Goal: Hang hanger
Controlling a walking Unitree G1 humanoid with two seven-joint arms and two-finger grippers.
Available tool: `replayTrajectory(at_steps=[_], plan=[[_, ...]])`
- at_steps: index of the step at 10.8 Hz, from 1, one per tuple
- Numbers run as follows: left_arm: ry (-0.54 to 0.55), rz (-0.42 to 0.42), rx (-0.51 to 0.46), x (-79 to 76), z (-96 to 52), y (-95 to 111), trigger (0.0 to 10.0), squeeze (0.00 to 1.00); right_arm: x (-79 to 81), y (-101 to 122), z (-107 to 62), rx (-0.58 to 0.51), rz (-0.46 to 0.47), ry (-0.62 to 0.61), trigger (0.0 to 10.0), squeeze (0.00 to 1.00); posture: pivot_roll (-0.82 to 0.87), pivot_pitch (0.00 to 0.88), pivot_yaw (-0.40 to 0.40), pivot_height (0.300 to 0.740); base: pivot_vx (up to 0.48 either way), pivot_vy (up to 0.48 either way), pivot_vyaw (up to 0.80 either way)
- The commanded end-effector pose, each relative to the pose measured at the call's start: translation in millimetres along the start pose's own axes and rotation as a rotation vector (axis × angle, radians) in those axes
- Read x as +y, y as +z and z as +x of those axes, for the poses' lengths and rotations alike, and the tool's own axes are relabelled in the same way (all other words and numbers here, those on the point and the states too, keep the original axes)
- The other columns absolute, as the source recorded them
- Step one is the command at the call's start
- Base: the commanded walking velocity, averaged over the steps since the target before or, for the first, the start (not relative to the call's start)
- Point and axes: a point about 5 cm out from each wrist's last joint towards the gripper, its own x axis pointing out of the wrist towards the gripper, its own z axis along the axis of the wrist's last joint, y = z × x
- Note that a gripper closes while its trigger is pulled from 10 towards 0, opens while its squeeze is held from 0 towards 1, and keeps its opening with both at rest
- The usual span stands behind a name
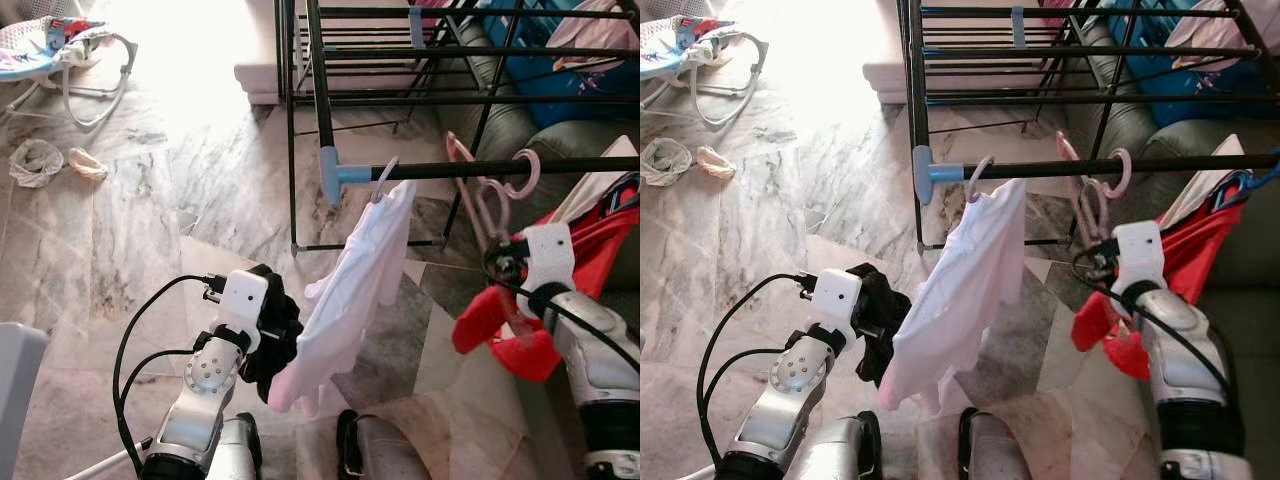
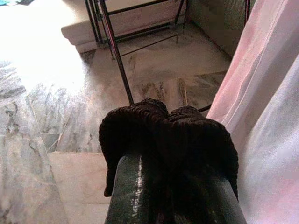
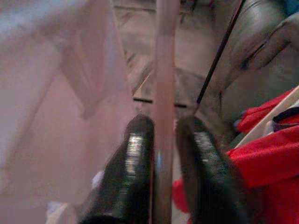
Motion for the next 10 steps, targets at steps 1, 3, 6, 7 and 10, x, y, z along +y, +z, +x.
replayTrajectory(at_steps=[1, 3, 6, 7, 10], plan=[[-0.012, 0.006, 0.028, -1.8, -2.3, -5, 10.0, 0.0, -1.6, 7, -5.0, 0.001, -0.017, 0.027, 10.0, 0.24, -0.01, 0.192, -0.034, 0.74, 0.0, 0.0, 0.0], [-0.018, 0.007, 0.042, -3.5, -3.3, -8, 10.0, 0.0, -4.4, 12, -12.0, 0.012, -0.045, 0.035, 10.0, 0.0, -0.02, 0.193, -0.036, 0.74, 0.0, 0.0, 0.0], [-0.029, 0.011, 0.054, -4.3, -2.7, -9, 10.0, 0.0, -7.2, 13, -13.8, 0.03, -0.057, 0.027, 0.0, 0.0, -0.02, 0.193, -0.035, 0.74, 0.0, 0.0, 0.0], [-0.03, 0.014, 0.061, -4.1, -3.3, -10, 10.0, 0.0, -8.0, 13, -15.0, 0.034, -0.061, 0.033, 0.0, 0.0, -0.02, 0.193, -0.035, 0.74, 0.0, 0.0, 0.0], [-0.035, 0.023, 0.071, -3.8, -2.7, -11, 10.0, 0.0, -15.0, 14, -18.5, 0.062, -0.085, 0.047, 0.0, 0.0, -0.02, 0.188, -0.036, 0.74, 0.0, 0.0, 0.0]])
